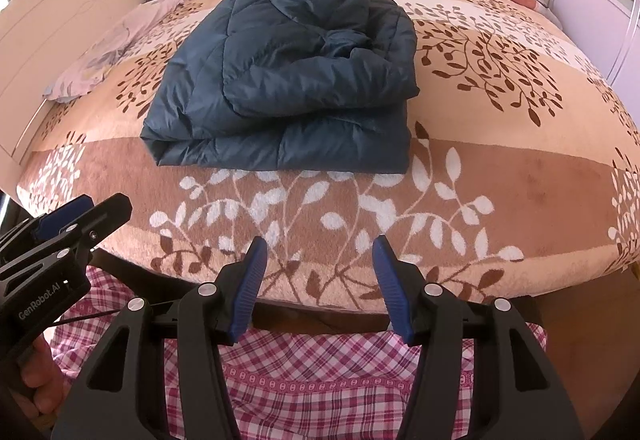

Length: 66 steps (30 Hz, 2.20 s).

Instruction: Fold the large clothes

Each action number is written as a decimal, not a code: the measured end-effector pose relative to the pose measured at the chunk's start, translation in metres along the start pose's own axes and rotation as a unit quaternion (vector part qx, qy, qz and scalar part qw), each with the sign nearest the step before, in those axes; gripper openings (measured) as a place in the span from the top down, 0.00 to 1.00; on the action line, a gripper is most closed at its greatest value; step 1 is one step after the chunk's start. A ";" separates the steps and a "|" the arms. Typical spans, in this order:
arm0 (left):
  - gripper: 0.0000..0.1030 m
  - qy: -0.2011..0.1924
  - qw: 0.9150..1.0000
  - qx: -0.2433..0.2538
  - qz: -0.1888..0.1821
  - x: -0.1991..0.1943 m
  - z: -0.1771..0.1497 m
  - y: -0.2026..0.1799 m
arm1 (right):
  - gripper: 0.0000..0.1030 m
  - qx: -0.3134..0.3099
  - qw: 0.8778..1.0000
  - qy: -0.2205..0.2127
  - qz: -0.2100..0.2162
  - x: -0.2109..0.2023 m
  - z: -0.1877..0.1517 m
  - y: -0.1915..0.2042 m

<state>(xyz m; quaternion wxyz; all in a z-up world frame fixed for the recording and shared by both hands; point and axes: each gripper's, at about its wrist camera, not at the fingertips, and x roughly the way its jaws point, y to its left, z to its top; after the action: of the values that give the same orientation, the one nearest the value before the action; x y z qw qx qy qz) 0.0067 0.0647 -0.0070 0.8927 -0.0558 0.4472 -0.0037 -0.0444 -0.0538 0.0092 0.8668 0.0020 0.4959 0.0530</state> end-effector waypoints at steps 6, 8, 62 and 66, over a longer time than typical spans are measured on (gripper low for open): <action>0.42 0.000 1.000 0.001 -0.001 0.000 0.000 0.001 | 0.47 -0.001 1.000 0.000 0.001 0.000 0.000 0.000; 0.42 0.000 1.000 0.001 -0.001 0.000 0.000 0.001 | 0.47 0.000 1.000 0.000 0.001 0.000 0.000 0.000; 0.42 0.003 1.000 -0.003 -0.002 0.001 -0.002 0.004 | 0.47 0.001 1.000 0.016 0.004 0.006 -0.003 -0.002; 0.42 0.003 1.000 -0.003 -0.002 0.000 -0.002 0.004 | 0.47 0.001 1.000 0.016 0.004 0.005 -0.003 -0.002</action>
<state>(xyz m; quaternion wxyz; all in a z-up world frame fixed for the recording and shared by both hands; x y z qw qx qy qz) 0.0053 0.0685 -0.0088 0.8911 -0.0597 0.4498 -0.0047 -0.0444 -0.0554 0.0027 0.8587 0.0035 0.5094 0.0560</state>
